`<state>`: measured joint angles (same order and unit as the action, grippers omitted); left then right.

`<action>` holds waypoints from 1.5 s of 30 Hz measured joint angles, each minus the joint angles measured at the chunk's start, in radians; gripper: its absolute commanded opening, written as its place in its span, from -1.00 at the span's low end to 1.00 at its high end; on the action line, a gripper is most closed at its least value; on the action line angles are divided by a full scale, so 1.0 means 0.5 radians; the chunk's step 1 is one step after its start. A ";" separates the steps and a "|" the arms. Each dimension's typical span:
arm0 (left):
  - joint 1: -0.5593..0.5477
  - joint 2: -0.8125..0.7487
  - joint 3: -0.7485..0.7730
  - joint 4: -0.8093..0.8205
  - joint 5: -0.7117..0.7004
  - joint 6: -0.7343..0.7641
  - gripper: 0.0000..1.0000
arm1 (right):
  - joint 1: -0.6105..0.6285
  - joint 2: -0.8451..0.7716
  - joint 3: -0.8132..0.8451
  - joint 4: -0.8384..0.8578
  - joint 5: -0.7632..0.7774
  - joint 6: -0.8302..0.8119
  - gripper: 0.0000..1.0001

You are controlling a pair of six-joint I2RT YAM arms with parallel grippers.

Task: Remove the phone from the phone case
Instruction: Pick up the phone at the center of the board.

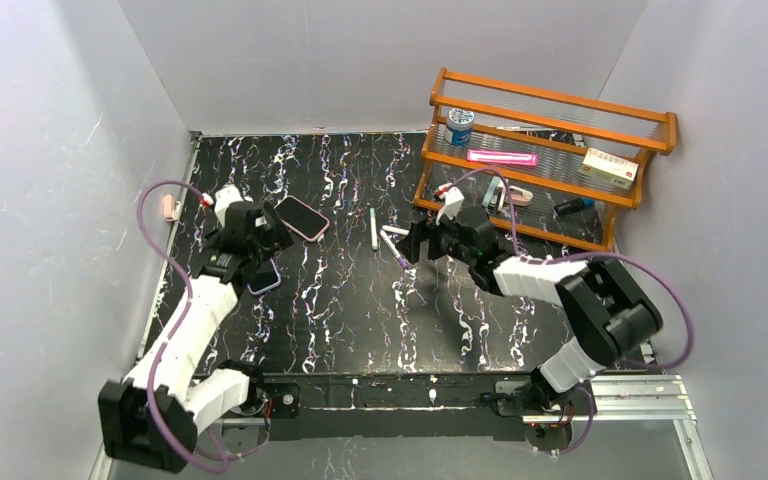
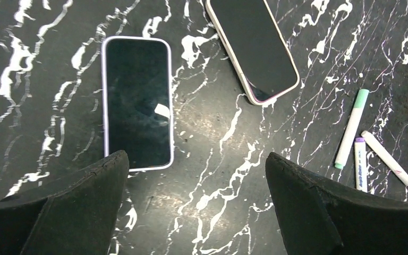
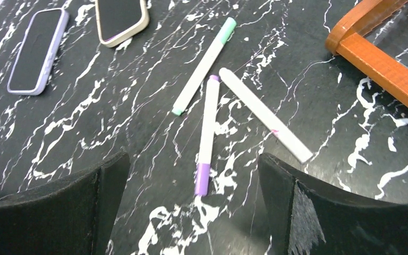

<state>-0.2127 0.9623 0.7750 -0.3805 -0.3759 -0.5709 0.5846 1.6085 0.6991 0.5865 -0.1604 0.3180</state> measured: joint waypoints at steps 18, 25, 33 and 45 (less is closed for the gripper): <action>-0.250 1.469 0.877 -0.034 0.163 -0.326 0.96 | 0.064 -0.481 -0.622 0.528 0.114 0.050 0.97; -0.267 1.823 1.221 -0.197 -0.106 -0.509 0.96 | 0.067 -0.481 -0.646 0.575 0.134 0.051 0.97; -0.259 2.177 1.582 -0.472 -0.272 -0.706 0.96 | 0.079 -0.481 -0.646 0.582 0.151 0.048 0.97; -0.249 2.232 1.594 -0.603 -0.288 -0.896 0.96 | 0.081 -0.441 -0.645 0.568 0.143 0.045 0.97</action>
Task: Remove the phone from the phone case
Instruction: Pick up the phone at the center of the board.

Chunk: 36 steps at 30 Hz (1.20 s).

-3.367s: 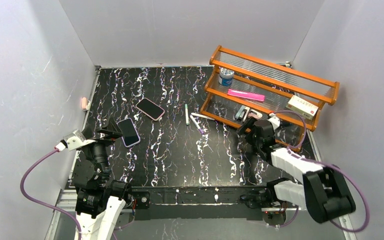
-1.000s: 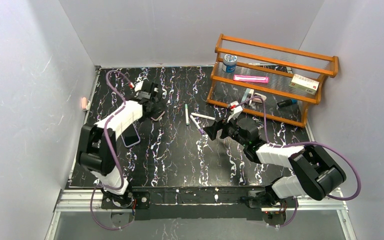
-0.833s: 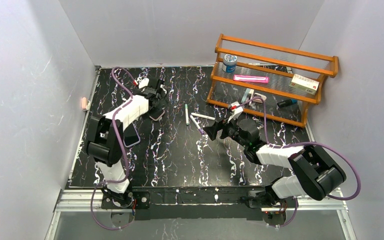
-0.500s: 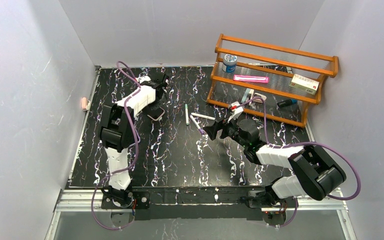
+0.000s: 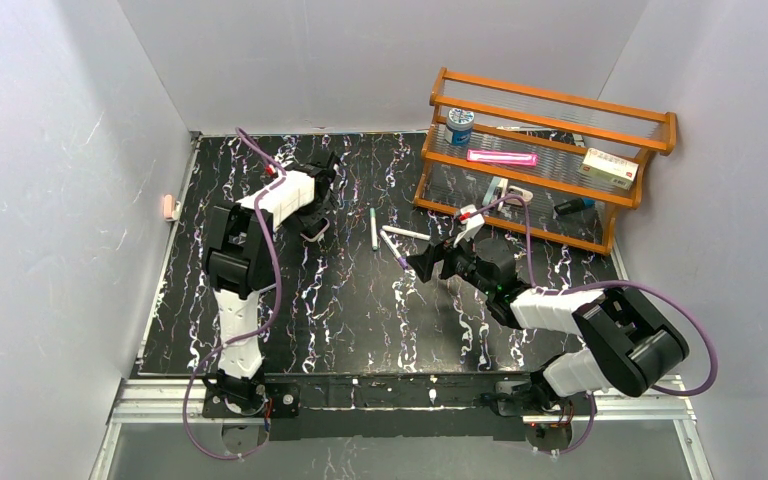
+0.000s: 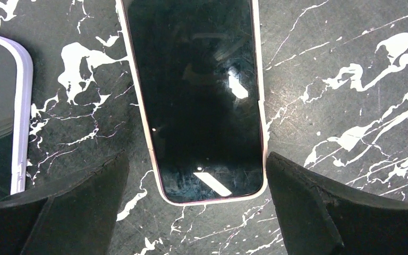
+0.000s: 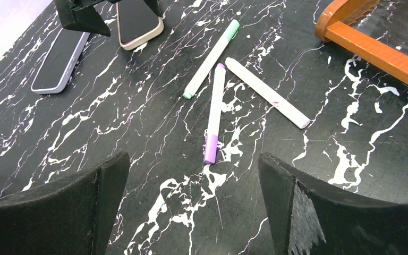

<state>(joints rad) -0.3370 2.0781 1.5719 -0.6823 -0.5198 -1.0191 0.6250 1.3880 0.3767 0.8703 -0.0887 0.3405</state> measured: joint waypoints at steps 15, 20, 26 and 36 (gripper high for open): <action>0.076 -0.005 -0.149 0.227 0.060 -0.041 0.68 | 0.008 0.016 0.002 -0.002 -0.043 0.000 0.97; 0.098 -0.069 -0.252 0.326 0.084 0.008 0.17 | 0.008 0.017 0.004 -0.002 -0.054 -0.001 0.97; 0.126 -0.243 -0.500 0.567 0.193 0.079 -0.53 | 0.008 0.024 0.021 -0.013 -0.079 -0.001 0.97; 0.162 -0.738 -1.218 1.225 0.620 0.048 -1.00 | 0.054 0.060 0.099 -0.065 -0.149 0.035 0.97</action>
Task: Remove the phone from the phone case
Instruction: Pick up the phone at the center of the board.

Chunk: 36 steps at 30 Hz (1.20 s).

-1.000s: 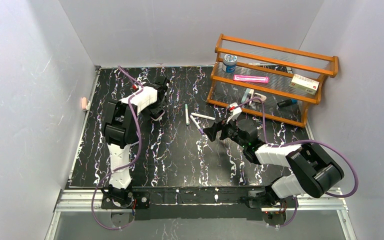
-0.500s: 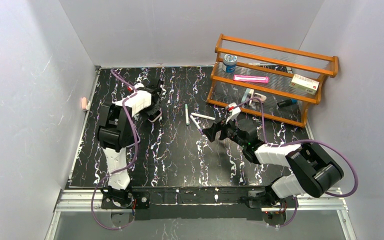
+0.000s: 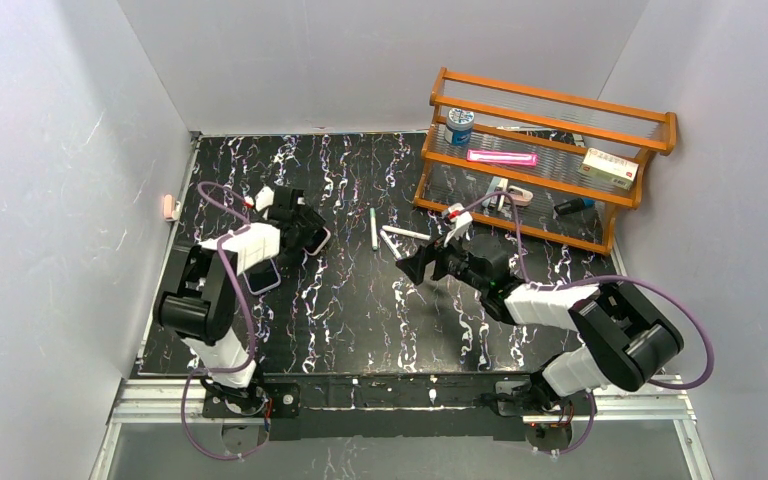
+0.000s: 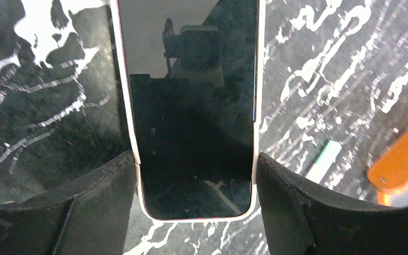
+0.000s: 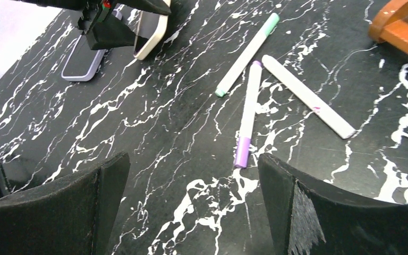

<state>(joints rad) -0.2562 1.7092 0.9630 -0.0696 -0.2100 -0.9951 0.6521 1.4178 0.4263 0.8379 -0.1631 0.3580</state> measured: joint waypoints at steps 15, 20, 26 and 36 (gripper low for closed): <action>-0.003 -0.409 -0.851 1.045 0.532 -0.562 -1.00 | 0.303 0.180 0.188 -0.038 0.152 0.068 0.96; -0.057 -0.594 -0.964 1.072 0.603 -0.722 -1.00 | 0.371 0.342 0.303 0.031 0.209 0.054 0.90; -0.198 -0.829 -0.993 1.071 0.609 -0.824 -1.00 | 0.415 0.537 0.449 0.177 0.184 0.024 0.77; -0.418 -0.864 -0.993 1.044 0.510 -0.890 -1.00 | 0.487 0.704 0.573 0.276 0.133 -0.014 0.50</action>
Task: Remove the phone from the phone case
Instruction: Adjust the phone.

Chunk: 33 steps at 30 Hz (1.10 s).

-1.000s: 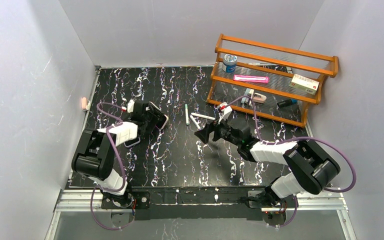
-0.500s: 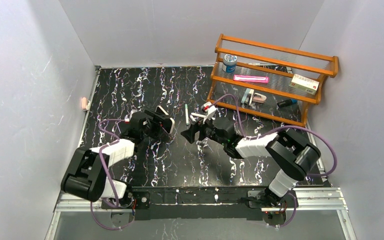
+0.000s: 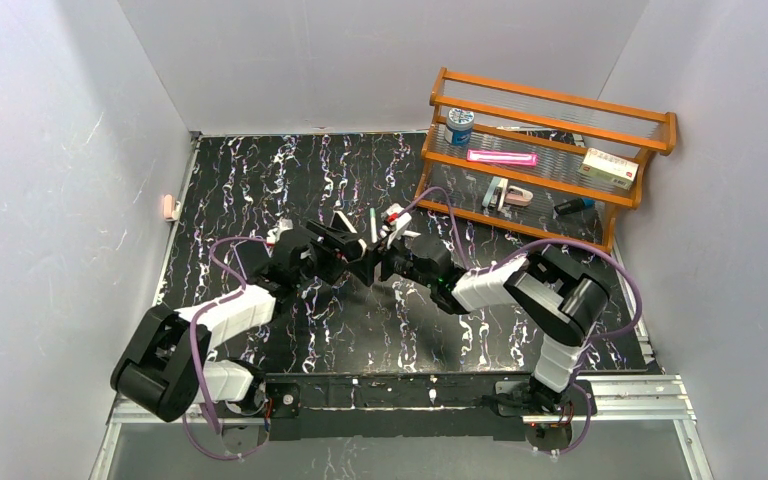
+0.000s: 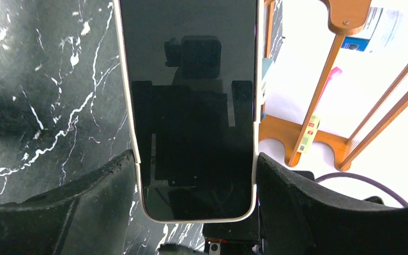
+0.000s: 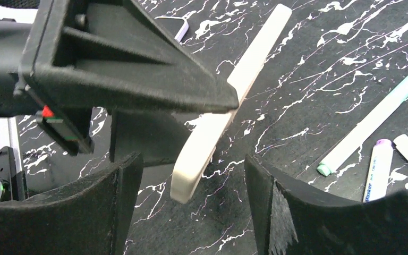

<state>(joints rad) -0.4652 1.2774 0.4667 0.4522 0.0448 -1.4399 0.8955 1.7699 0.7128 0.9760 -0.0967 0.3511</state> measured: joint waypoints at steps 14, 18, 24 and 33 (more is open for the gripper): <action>-0.201 -0.067 0.033 -0.032 -0.227 0.072 -0.97 | -0.001 0.030 -0.043 0.110 -0.014 0.084 -0.42; -0.220 -0.101 0.034 -0.039 -0.233 0.137 -0.61 | -0.008 -0.023 -0.115 0.127 0.026 0.099 -0.73; -0.248 -0.246 0.068 -0.073 -0.204 0.301 0.39 | -0.033 -0.195 -0.182 0.131 0.020 0.057 -0.97; -0.241 -0.422 0.536 -0.568 -0.250 1.215 0.96 | -0.252 -0.540 -0.317 0.019 -0.254 -0.048 -0.97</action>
<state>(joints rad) -0.5858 1.0664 0.7345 0.1680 -0.0803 -0.8326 0.7696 1.4998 0.5541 0.9855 -0.2237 0.3271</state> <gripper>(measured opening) 0.951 0.228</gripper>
